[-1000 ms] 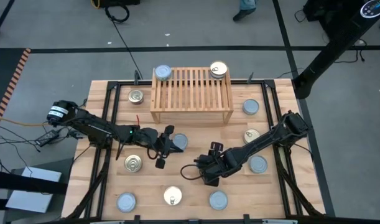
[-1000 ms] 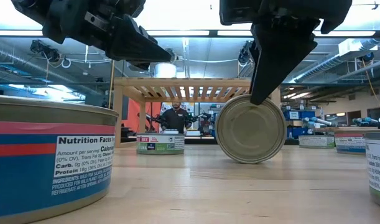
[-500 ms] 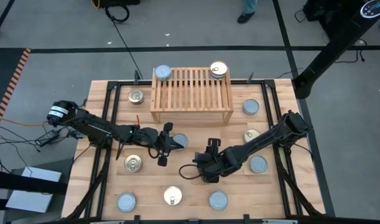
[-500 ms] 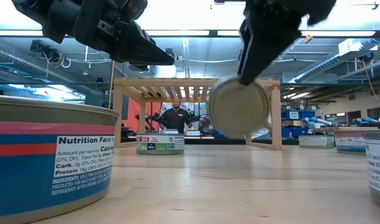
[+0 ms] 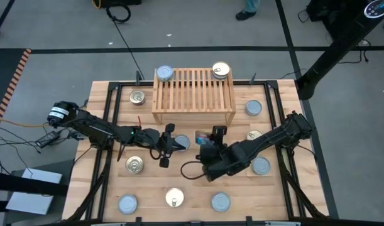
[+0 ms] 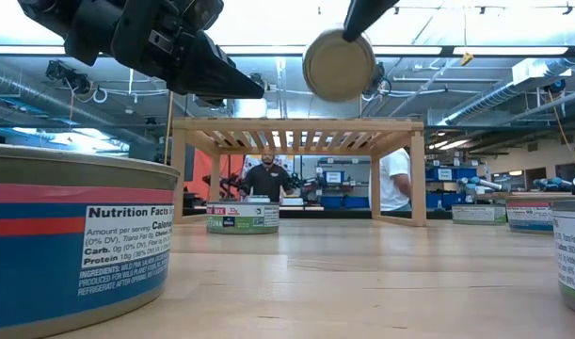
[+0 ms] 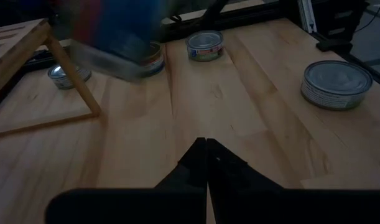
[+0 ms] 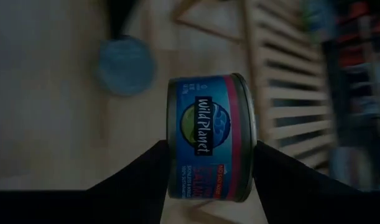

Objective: Stack canned seafood by type on shelf
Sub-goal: Stack the blue tuna can on top of the other blue tuna can on the shelf

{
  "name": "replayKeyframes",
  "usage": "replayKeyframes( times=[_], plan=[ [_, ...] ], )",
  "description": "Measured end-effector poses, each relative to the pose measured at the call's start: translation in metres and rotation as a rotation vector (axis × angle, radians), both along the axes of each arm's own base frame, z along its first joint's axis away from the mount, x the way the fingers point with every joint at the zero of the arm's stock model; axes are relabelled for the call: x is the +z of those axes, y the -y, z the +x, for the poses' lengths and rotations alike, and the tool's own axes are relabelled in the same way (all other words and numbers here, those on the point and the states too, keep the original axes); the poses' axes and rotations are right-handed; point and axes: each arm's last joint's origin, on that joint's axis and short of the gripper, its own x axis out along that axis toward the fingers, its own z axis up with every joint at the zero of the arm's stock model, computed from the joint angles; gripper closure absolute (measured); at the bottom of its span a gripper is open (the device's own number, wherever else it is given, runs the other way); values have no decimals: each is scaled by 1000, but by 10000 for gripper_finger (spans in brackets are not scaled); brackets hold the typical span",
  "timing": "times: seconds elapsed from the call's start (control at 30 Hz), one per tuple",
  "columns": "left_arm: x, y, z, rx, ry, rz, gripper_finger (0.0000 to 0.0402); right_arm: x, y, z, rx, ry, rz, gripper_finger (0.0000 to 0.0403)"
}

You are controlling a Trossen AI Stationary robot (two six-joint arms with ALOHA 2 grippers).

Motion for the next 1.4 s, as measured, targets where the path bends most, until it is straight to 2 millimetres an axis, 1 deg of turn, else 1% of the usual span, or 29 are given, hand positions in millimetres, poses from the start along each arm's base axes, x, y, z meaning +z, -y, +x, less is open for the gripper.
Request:
replayKeyframes(
  times=[0.1,0.2,0.57,0.77,0.97,1.23,1.4],
  plan=[
    [0,0,0,0,0,0,395,12,10,1,-12,1,-82,190],
    [0,0,0,0,0,0,395,19,20,2,-29,-3,-146,190],
    [0,0,0,3,-2,-10,395,23,56,8,-54,-115,-334,190],
    [0,0,0,5,-4,-14,395,23,82,10,-77,-211,-374,190],
    [0,0,0,5,-5,-15,395,25,111,11,-112,-308,-453,190],
    [0,0,0,3,-3,-7,395,25,147,11,-169,-394,-480,190],
    [0,-1,0,10,-2,10,395,26,164,9,-200,-425,-476,190]
  ],
)
